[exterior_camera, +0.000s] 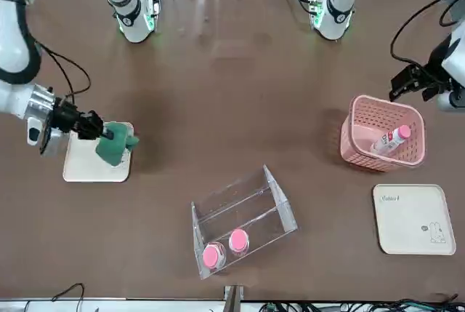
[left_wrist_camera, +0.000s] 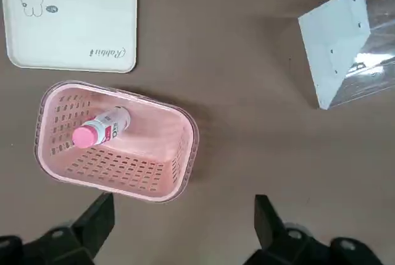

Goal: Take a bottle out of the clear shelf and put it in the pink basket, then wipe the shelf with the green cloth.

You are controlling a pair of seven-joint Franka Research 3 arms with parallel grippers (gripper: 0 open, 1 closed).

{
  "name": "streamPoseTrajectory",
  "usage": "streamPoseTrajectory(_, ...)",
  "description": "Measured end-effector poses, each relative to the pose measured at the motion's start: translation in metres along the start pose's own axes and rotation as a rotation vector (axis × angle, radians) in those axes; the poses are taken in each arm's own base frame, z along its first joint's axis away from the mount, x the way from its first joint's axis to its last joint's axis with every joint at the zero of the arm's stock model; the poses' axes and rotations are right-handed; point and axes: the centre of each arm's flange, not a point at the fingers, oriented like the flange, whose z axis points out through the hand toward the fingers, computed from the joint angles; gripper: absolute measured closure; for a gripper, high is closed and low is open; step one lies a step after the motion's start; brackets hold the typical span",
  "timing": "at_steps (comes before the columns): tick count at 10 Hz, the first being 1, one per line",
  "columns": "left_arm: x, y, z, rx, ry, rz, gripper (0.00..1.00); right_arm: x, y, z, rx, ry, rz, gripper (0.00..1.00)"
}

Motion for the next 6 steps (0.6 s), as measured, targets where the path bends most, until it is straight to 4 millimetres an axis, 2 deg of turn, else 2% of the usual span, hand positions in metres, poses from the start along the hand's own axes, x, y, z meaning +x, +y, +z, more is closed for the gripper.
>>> streamPoseTrajectory(1,0.004,-0.01,-0.002,-0.002,0.024,0.004,0.0,-0.013,0.022,-0.013,0.028,0.005,-0.017,0.96)
streamPoseTrajectory(2,0.007,-0.011,-0.003,-0.004,0.045,0.013,0.0,-0.026,0.042,-0.022,0.051,0.01,-0.041,0.96)
streamPoseTrajectory(6,0.007,0.0,-0.003,0.001,0.051,0.03,0.0,-0.071,0.137,-0.038,0.097,0.067,-0.087,0.96)
